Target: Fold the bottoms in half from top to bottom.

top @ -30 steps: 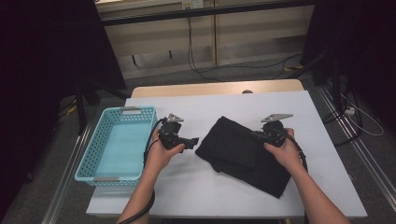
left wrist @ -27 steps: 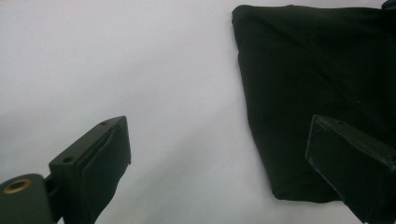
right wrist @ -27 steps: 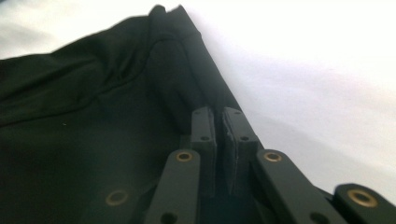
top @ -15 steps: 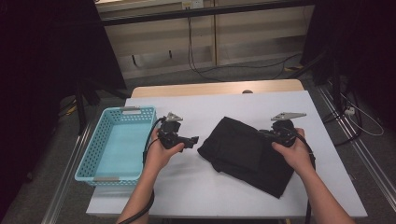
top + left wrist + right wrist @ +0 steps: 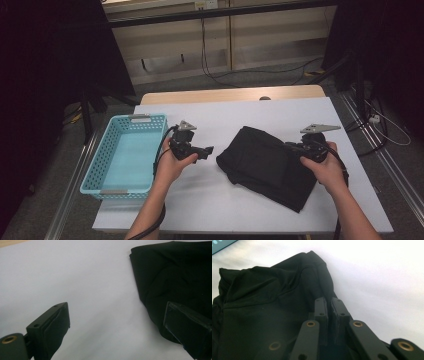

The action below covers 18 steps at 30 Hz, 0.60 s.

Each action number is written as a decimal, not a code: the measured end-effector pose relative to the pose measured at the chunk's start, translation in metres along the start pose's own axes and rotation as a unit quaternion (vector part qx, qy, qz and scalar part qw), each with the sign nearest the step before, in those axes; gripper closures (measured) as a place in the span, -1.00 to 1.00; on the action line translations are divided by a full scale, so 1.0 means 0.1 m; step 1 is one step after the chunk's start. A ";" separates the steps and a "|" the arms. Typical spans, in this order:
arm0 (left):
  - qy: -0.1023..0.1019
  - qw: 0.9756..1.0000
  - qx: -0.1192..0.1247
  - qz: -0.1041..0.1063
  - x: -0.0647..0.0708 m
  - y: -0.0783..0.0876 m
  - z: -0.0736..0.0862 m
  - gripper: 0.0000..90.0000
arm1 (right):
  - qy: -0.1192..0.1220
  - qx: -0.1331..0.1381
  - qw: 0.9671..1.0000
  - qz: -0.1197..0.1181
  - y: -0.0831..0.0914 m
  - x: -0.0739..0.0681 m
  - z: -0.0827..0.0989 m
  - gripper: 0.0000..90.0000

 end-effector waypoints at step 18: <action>-0.005 1.000 -0.001 0.000 0.02 -0.01 0.00 -0.85 | -0.002 -0.007 1.000 0.013 0.13 0.12 0.13 0.86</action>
Point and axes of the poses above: each handheld gripper's, and its own axes: y roughly backward along the jaws, z roughly out of its underside, x roughly to its right, the point moved 7 cm from there along -y, roughly forward along the jaws, and after that the axes turned 2 degrees about z, right-handed, at the moved point
